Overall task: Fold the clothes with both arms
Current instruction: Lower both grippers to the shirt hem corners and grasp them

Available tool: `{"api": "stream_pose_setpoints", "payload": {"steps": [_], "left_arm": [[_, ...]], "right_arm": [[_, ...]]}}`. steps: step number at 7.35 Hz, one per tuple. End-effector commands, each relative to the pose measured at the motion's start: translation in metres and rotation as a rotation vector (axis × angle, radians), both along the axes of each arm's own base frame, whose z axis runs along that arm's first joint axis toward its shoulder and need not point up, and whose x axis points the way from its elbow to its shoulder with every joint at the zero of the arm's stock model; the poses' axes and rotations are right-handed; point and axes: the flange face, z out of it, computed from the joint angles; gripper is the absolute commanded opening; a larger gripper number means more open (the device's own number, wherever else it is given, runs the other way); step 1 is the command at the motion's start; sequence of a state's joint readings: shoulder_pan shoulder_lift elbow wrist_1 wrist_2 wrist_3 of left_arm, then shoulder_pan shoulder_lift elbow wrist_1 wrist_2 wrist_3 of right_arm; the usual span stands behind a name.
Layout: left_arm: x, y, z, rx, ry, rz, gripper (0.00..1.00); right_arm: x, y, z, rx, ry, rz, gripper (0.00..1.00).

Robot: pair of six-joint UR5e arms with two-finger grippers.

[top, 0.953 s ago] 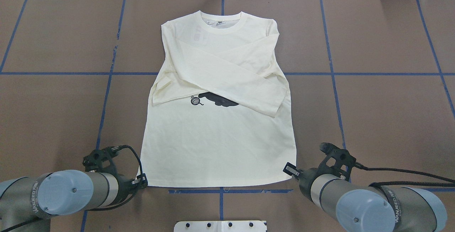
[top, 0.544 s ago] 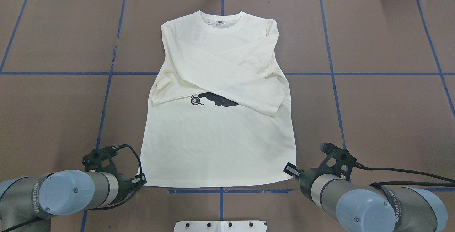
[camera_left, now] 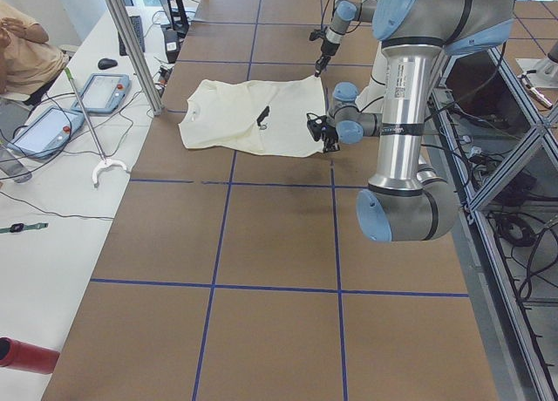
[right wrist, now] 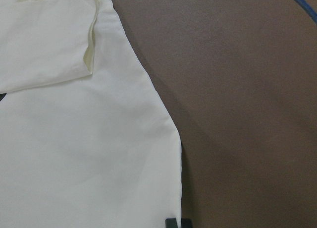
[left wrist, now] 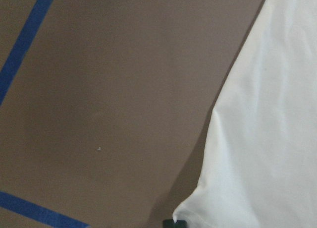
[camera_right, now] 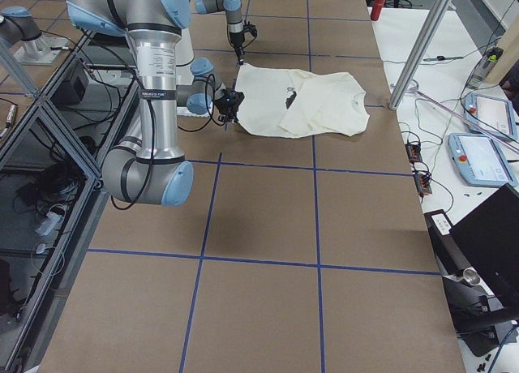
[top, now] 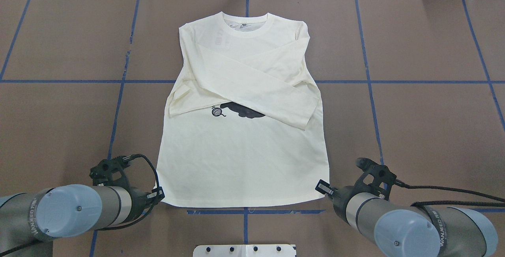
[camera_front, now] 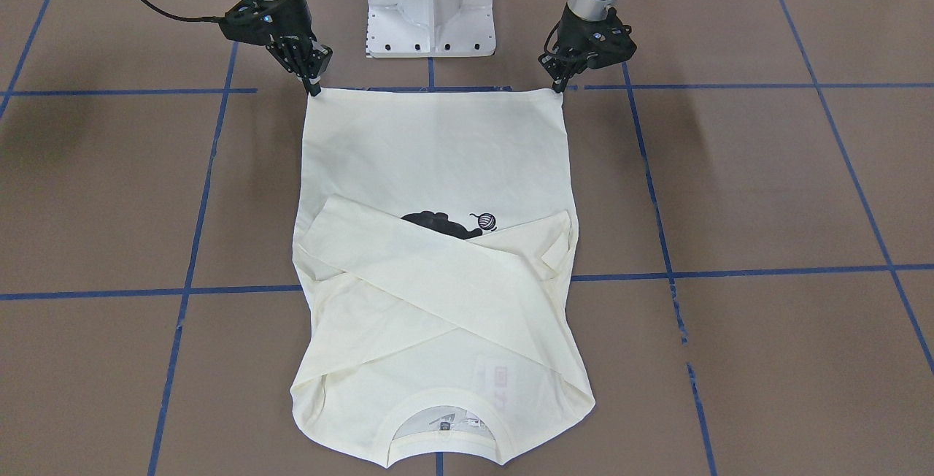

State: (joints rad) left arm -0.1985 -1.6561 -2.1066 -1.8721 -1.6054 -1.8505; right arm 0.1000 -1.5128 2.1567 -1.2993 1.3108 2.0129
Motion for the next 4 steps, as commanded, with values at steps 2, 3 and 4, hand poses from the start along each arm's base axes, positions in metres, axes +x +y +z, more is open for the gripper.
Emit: {"api": "stream_pose_setpoints", "payload": {"steps": [2,3,4], "left_arm": [[-0.024,0.044,-0.05,-0.071,0.114,0.016,0.0],[-0.041,0.067,-0.078,-0.092,0.146,0.016,0.0],[-0.069,0.08,-0.113,-0.132,0.192,0.017,0.0]], "right_arm": [[0.025,0.046,-0.017,-0.008,-0.042,-0.092,0.0],[0.068,0.07,-0.03,-0.015,-0.065,-0.15,0.0],[0.1,0.073,-0.051,-0.041,-0.117,-0.148,0.0]]}}
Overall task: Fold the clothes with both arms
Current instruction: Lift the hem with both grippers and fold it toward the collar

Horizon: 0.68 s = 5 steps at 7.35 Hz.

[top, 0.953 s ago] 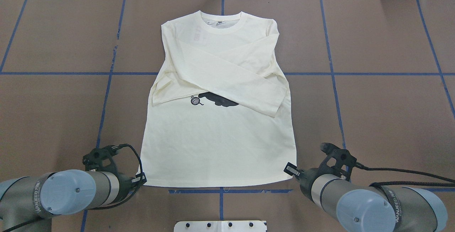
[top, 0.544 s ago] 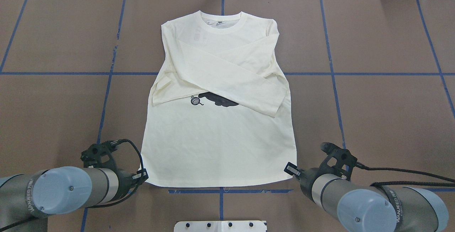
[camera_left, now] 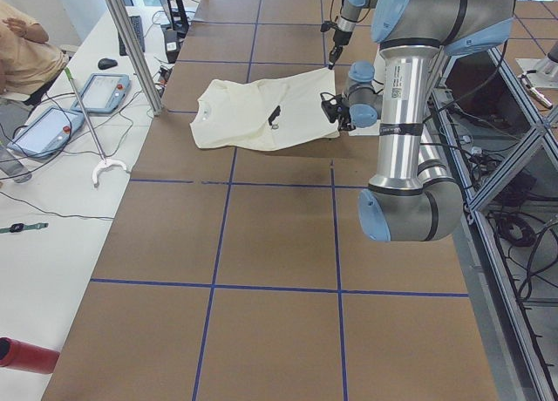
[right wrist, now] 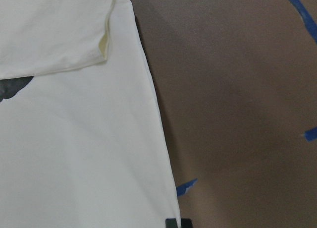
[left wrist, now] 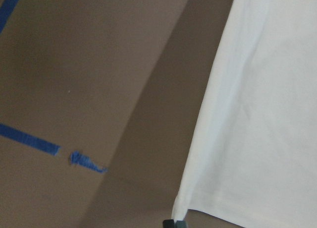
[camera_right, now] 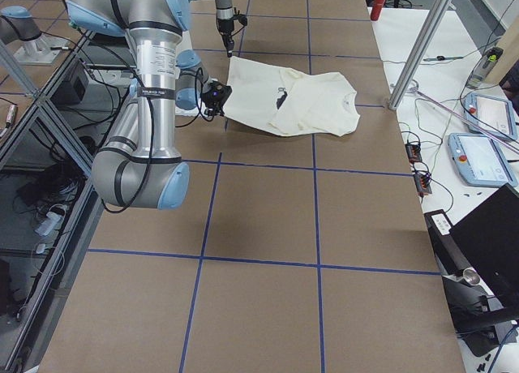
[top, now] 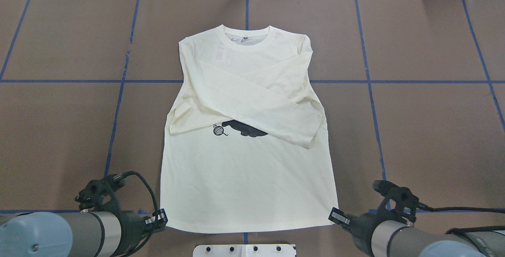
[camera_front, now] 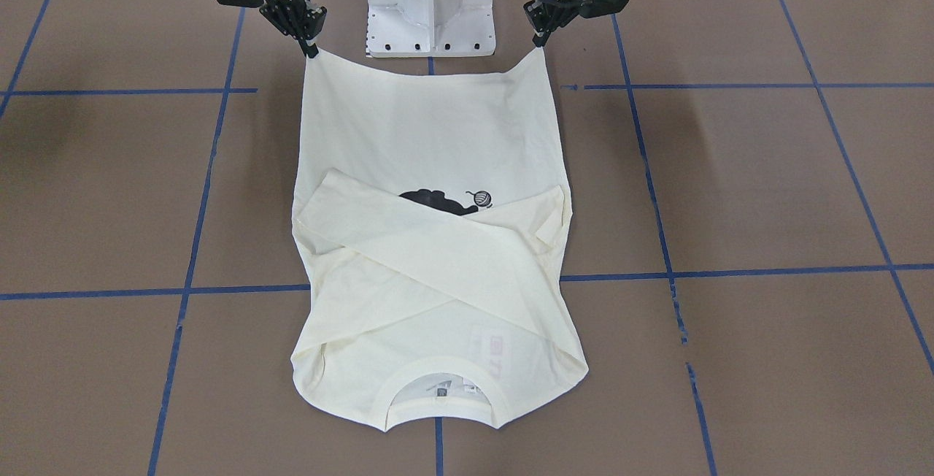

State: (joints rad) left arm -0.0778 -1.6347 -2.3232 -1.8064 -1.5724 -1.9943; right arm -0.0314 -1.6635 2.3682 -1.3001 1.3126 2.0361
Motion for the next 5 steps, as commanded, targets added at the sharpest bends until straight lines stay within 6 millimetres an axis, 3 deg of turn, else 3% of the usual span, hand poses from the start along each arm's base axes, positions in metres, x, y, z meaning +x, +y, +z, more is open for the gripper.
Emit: {"api": "stream_pose_setpoints", "payload": {"steps": [1,2,3,4,5], "left_arm": [[-0.051,0.014,-0.056,-0.036,0.086,-0.008,0.0],[-0.05,-0.02,-0.059,0.052,0.082,-0.051,0.0],[-0.037,-0.089,-0.074,0.189,0.066,-0.13,0.0],[-0.001,-0.145,-0.056,0.218,-0.018,-0.133,0.0],[0.018,-0.207,-0.058,0.277,-0.07,-0.168,0.0]], "right_arm": [[0.056,-0.009,-0.031,-0.025,-0.069,0.034,0.0],[0.06,-0.036,-0.039,-0.025,-0.092,0.078,0.0],[0.042,-0.096,-0.049,-0.008,-0.11,0.107,0.0],[0.018,-0.16,-0.045,-0.034,-0.095,0.122,0.0],[0.004,-0.223,-0.04,-0.031,-0.059,0.154,0.0]]}}
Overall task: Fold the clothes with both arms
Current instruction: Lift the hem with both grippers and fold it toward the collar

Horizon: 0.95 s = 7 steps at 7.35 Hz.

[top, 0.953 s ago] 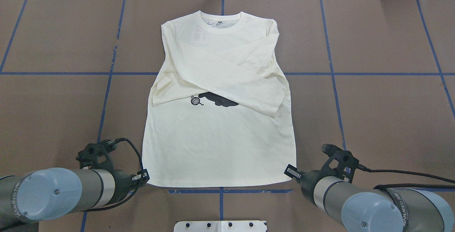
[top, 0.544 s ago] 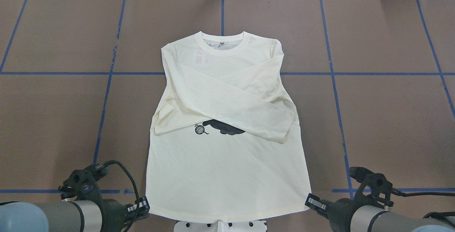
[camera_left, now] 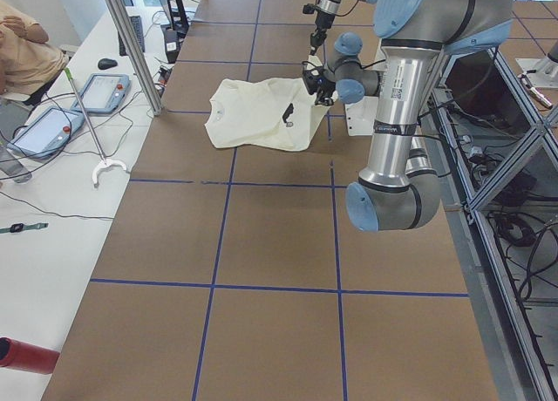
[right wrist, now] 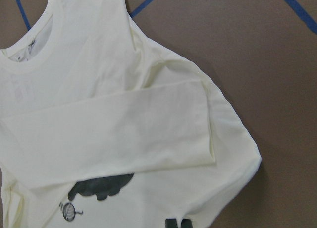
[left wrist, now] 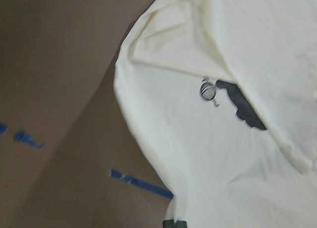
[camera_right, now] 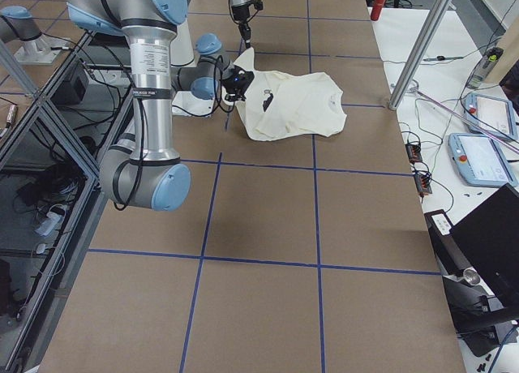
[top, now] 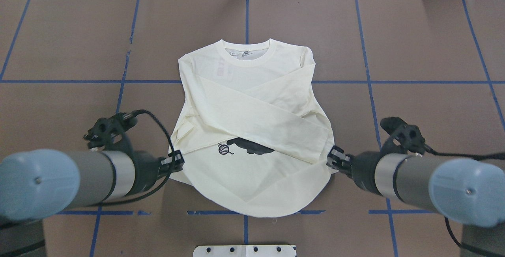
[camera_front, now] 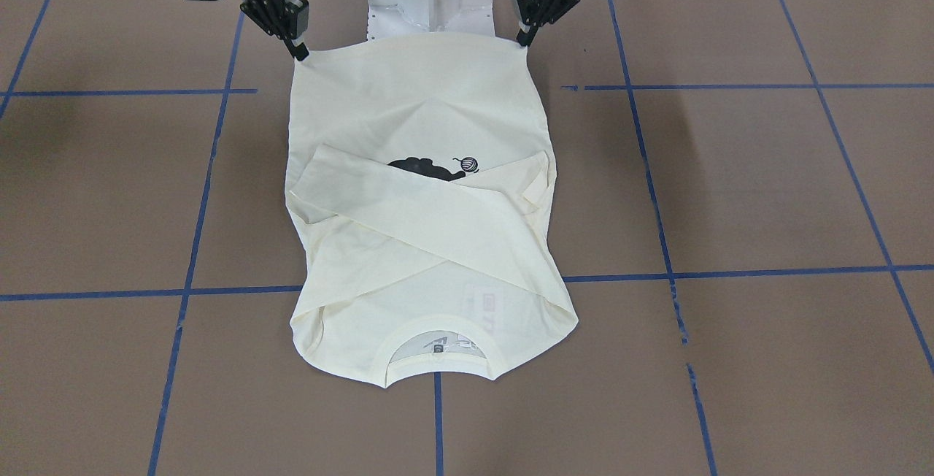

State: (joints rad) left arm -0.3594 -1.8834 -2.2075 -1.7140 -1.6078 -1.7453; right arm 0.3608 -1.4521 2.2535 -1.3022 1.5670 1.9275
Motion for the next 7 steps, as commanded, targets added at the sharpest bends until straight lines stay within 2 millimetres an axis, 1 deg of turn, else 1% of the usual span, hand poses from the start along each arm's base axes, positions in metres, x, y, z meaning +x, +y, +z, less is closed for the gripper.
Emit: {"api": "stream_pose_setpoints", "payload": {"steps": [1,2,3,4,5,6,7], "left_arm": [[0.015,-0.125,0.008,0.097,-0.108,-0.089,0.0],[0.01,-0.165,0.027,0.114,-0.108,-0.108,0.0],[0.019,-0.212,0.055,0.131,-0.131,-0.141,0.0],[0.019,-0.254,0.076,0.161,-0.157,-0.164,0.0],[0.03,-0.275,0.101,0.167,-0.18,-0.163,0.0],[0.037,-0.284,0.114,0.179,-0.168,-0.171,0.0],[0.04,-0.289,0.125,0.188,-0.163,-0.175,0.0]], "right_arm": [[-0.018,-0.143,0.014,0.016,0.089,0.023,0.0],[-0.007,-0.201,0.022,-0.01,0.111,0.031,0.0],[-0.01,-0.255,0.031,-0.036,0.148,0.029,0.0],[-0.03,-0.301,0.04,-0.089,0.175,0.029,0.0],[-0.042,-0.327,0.037,-0.114,0.187,0.028,0.0],[-0.047,-0.336,0.042,-0.125,0.202,0.026,0.0],[-0.057,-0.349,0.052,-0.122,0.202,0.026,0.0]]}}
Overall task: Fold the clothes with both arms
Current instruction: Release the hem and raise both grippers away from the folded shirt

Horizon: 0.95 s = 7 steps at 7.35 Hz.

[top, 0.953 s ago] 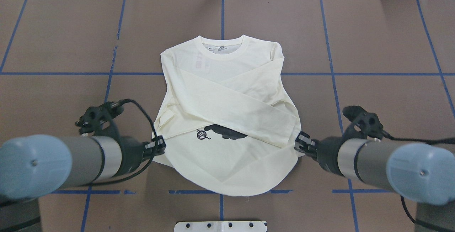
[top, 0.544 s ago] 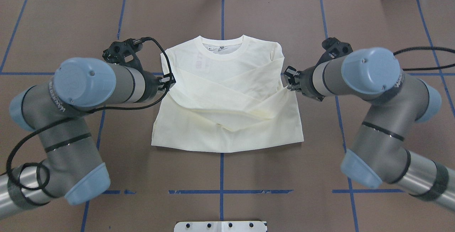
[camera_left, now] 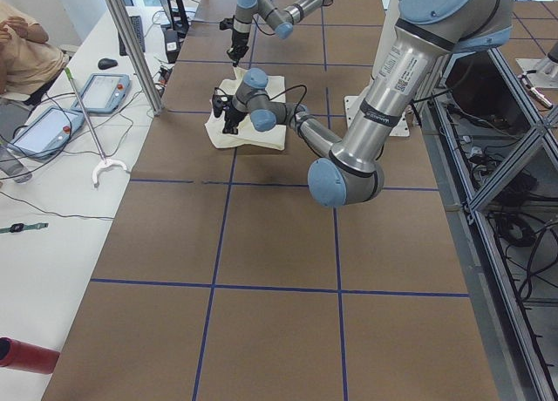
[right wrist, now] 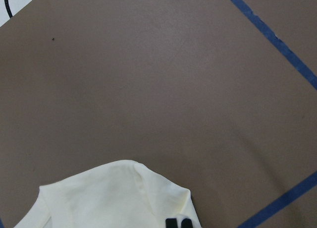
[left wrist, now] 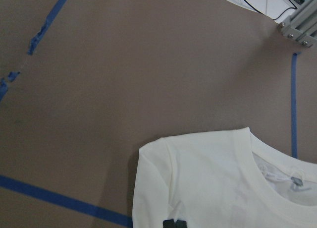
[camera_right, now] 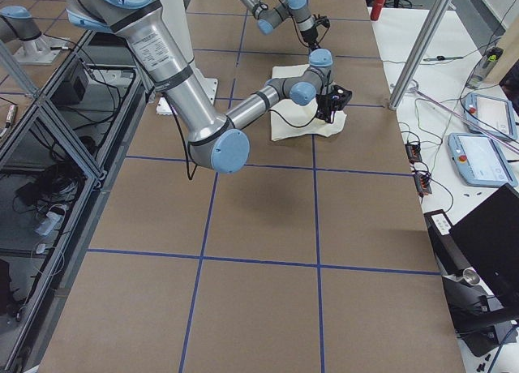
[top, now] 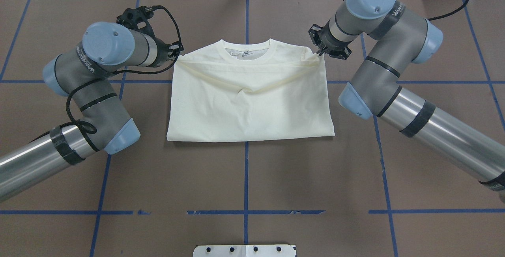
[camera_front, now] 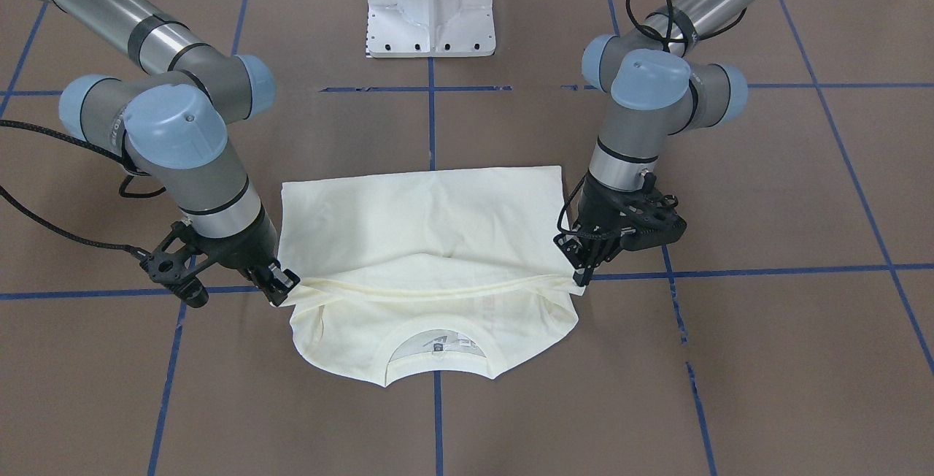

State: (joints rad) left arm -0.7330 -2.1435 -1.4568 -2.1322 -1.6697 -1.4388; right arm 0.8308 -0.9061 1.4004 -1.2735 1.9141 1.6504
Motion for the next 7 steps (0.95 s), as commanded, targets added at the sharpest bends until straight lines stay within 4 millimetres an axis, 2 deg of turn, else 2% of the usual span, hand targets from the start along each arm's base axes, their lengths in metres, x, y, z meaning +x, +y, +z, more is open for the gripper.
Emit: {"api": "stream_pose_setpoints", "payload": {"steps": [1,2,3,4,5,6,7], "left_arm": [[0.007,-0.014,0.026,0.022,0.01,-0.008,0.0],[0.008,-0.017,0.034,0.031,0.018,-0.013,0.0],[-0.002,-0.027,0.04,0.028,0.011,-0.029,0.0],[-0.001,-0.028,0.046,0.031,-0.006,-0.022,0.1],[-0.003,-0.029,0.053,0.029,-0.016,-0.021,0.13],[-0.005,-0.03,0.056,0.044,-0.031,-0.011,0.22],[-0.009,-0.032,0.057,0.075,-0.049,0.006,0.36]], "right_arm": [[-0.018,-0.025,0.027,0.015,-0.013,0.0,0.0],[-0.022,-0.026,0.032,0.016,-0.012,-0.004,0.0],[-0.023,-0.026,0.033,0.017,-0.012,-0.007,0.0],[-0.024,-0.027,0.035,0.017,-0.009,-0.007,0.2],[-0.027,-0.029,0.036,0.015,-0.004,-0.006,0.26],[-0.028,-0.029,0.036,0.016,-0.003,-0.006,0.39],[-0.026,-0.029,0.036,0.014,-0.006,-0.007,0.39]]}}
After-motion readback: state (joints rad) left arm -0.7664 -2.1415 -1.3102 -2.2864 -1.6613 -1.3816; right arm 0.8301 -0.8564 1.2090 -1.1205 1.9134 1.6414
